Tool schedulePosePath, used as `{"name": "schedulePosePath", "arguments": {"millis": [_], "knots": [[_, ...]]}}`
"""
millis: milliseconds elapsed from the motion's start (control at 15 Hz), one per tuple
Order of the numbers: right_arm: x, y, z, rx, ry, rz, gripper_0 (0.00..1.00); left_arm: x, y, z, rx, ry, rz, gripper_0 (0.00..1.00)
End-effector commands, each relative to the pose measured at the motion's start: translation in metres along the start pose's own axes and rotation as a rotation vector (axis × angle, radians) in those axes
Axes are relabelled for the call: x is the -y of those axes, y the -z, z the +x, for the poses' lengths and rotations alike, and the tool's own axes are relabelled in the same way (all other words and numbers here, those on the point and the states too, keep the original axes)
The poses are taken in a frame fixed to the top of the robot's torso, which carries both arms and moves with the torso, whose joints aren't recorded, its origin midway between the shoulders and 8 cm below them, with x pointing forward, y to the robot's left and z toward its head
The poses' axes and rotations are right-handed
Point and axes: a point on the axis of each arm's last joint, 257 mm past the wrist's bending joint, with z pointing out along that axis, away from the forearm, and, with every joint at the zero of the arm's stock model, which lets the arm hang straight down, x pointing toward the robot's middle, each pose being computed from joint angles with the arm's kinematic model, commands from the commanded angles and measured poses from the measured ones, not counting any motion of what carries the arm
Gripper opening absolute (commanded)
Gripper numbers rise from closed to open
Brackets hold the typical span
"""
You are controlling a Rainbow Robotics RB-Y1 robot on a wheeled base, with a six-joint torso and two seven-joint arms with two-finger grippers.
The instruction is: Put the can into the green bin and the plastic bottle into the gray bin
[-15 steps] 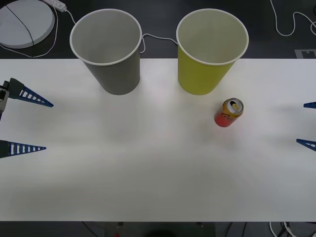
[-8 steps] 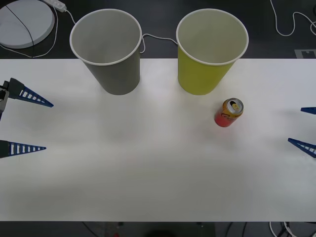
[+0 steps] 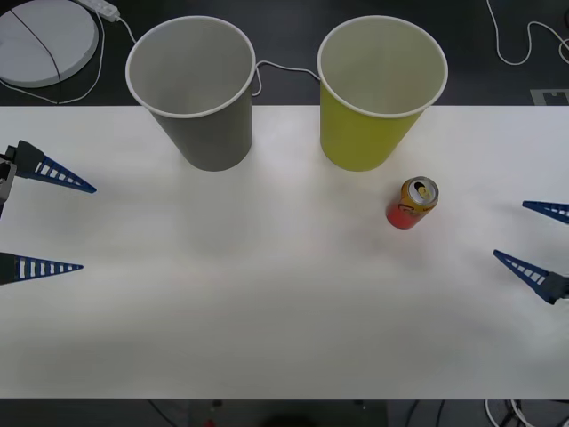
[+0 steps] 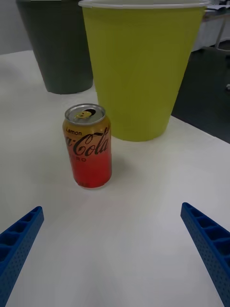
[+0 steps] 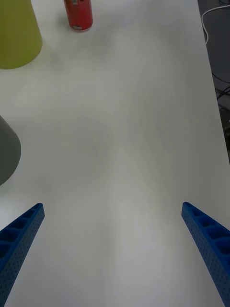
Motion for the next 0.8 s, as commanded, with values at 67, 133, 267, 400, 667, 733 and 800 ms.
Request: {"name": "schedulePosePath", "arguments": {"millis": [67, 133, 267, 400, 667, 733, 800], "knots": [[-0.007, -0.016, 0.005, 0.026, -0.025, 0.03, 1.0, 0.0, 0.0, 0.0, 0.0, 0.0, 0.0, 1.0], [-0.009, -0.023, 0.009, 0.034, -0.037, 0.047, 1.0, 0.0, 0.0, 0.0, 0.0, 0.0, 0.0, 1.0], [-0.013, -0.035, 0.014, 0.043, -0.052, 0.067, 1.0, 0.0, 0.0, 0.0, 0.0, 0.0, 0.0, 1.0], [-0.02, -0.051, 0.017, 0.048, -0.059, 0.074, 1.0, 0.0, 0.0, 0.0, 0.0, 0.0, 0.0, 1.0], [-0.03, -0.077, 0.02, 0.05, -0.059, 0.068, 1.0, 0.0, 0.0, 0.0, 0.0, 0.0, 0.0, 1.0], [-0.033, -0.083, 0.02, 0.052, -0.059, 0.064, 1.0, 0.0, 0.0, 0.0, 0.0, 0.0, 0.0, 1.0], [-0.035, -0.089, 0.019, 0.056, -0.059, 0.062, 1.0, 0.0, 0.0, 0.0, 0.0, 0.0, 0.0, 1.0]]}}
